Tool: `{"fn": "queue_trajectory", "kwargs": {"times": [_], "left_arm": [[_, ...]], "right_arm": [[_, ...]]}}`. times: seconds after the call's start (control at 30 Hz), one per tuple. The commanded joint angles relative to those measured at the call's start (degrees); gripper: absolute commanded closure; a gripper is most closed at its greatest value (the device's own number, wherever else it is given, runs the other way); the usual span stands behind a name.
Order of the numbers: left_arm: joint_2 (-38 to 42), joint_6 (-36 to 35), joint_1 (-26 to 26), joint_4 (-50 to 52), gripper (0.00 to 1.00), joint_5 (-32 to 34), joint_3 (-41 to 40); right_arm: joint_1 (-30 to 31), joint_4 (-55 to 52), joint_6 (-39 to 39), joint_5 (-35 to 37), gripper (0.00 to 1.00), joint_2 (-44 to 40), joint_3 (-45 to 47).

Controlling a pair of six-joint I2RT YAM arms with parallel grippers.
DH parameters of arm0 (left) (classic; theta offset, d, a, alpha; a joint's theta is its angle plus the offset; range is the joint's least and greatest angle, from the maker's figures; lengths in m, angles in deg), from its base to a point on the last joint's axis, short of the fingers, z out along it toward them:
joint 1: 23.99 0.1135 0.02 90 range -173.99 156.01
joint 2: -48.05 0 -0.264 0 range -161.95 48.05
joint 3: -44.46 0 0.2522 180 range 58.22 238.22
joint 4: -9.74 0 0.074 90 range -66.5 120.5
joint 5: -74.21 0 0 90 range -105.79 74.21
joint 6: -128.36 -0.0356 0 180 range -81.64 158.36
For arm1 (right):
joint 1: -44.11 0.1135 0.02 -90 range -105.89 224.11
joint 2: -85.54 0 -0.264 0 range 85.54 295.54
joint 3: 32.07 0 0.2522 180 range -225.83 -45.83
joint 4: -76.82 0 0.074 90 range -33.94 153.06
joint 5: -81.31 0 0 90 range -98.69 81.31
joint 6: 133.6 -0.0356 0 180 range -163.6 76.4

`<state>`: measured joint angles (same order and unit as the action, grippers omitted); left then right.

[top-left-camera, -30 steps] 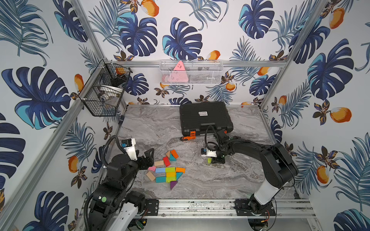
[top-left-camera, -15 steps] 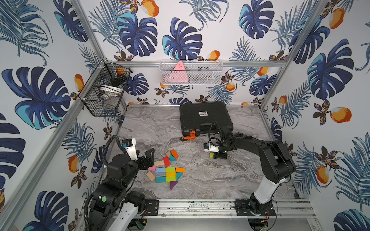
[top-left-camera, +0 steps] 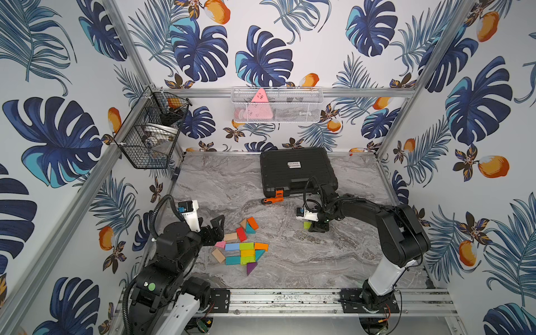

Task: Assemble a piece of candy with building blocks
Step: Place the building block at the center of the board, then pick up the building block from the center of the board.

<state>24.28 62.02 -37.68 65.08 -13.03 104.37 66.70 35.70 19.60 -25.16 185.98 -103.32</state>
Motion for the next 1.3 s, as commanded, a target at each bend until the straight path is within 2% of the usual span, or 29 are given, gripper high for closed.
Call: {"fn": "queue_trajectory", "kwargs": {"times": [0.0,0.17,0.23,0.3,0.4,0.43,0.53,0.6,0.73,0.8,0.9,1.0,1.27], "left_arm": [[-0.4,-0.9,-0.1,-0.7,0.12,-0.1,0.4],[-1.2,-0.8,-0.1,-1.1,0.12,-0.5,0.0],[-2.7,-0.8,-0.1,-1.6,0.12,-2.0,-0.2],[-6.2,-0.7,-0.1,-1.8,0.11,-2.9,0.0],[-14.4,0.5,-0.1,-2.1,0.12,-5.4,1.1],[-17.6,1.4,-0.1,-2.4,0.14,-7.1,1.6],[-26.6,4.1,-0.2,-6.6,0.23,-12.6,0.8],[-31.4,5.7,-1.2,-9.4,0.28,-11.9,0.0],[-38.5,7.7,-3.5,-13.1,0.33,-9.0,0.3],[-41.8,8.6,-6.7,-15.1,0.34,-5.6,0.8],[-48.5,9.6,-13.5,-14.7,0.35,0.8,3.9],[-55.5,11.1,-17.9,-13.7,0.35,5.1,6.6],[-68.1,12.6,-22.3,-11.6,0.35,13.0,12.8]], "right_arm": [[0.0,0.5,-2.1,-0.3,0.35,-3.0,0.0],[0.0,6.9,-10.7,-1.4,0.25,-13.1,1.8],[0.0,14.3,-18.9,-2.4,0.24,-18.7,4.5],[0.2,22.2,-30.4,-4.5,0.24,-23.4,7.6],[1.2,30.2,-48.0,-8.3,0.22,-28.2,12.1],[1.7,32.0,-51.7,-9.7,0.21,-29.6,13.8],[4.7,37.0,-64.7,-7.9,0.23,-31.4,18.6],[6.8,37.4,-72.3,-3.4,0.27,-31.9,20.3],[9.5,34.9,-79.3,1.0,0.28,-32.2,22.0],[10.5,35.7,-81.5,1.8,0.3,-32.2,23.9],[11.4,36.5,-80.3,2.4,0.3,-32.4,26.4],[11.3,35.5,-78.4,3.2,0.3,-32.1,27.2],[11.4,37.8,-78.4,3.9,0.29,-32.3,29.1]]}}
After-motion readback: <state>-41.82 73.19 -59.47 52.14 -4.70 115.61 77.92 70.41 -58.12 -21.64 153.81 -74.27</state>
